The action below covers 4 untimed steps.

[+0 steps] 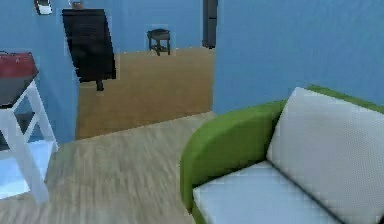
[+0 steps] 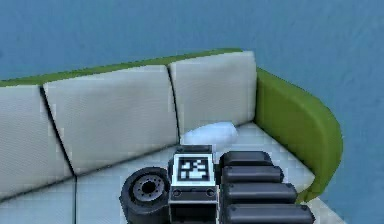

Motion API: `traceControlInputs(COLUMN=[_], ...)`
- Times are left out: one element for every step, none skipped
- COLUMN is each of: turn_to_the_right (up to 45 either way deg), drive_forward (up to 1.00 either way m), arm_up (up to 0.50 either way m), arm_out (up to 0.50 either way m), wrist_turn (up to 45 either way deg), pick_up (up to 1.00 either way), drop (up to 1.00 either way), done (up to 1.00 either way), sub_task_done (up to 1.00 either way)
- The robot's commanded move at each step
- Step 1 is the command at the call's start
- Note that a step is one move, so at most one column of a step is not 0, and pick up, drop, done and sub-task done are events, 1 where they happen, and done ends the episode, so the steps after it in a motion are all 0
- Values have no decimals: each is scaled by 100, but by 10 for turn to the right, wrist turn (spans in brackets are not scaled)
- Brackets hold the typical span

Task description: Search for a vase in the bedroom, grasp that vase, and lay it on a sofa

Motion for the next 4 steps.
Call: traceControlInputs(turn_to_the_right=[-390, 0, 0, 0], drive_forward=[0, 0, 0, 0], arm_up=[0, 0, 0, 0], arm_out=[0, 44, 0, 0], wrist_turn=[0, 0, 450, 450], pick_up=[0, 0, 0, 0], drop=[0, 0, 0, 0], done=[0, 0, 0, 0], sub_task_done=[0, 0, 0, 0])
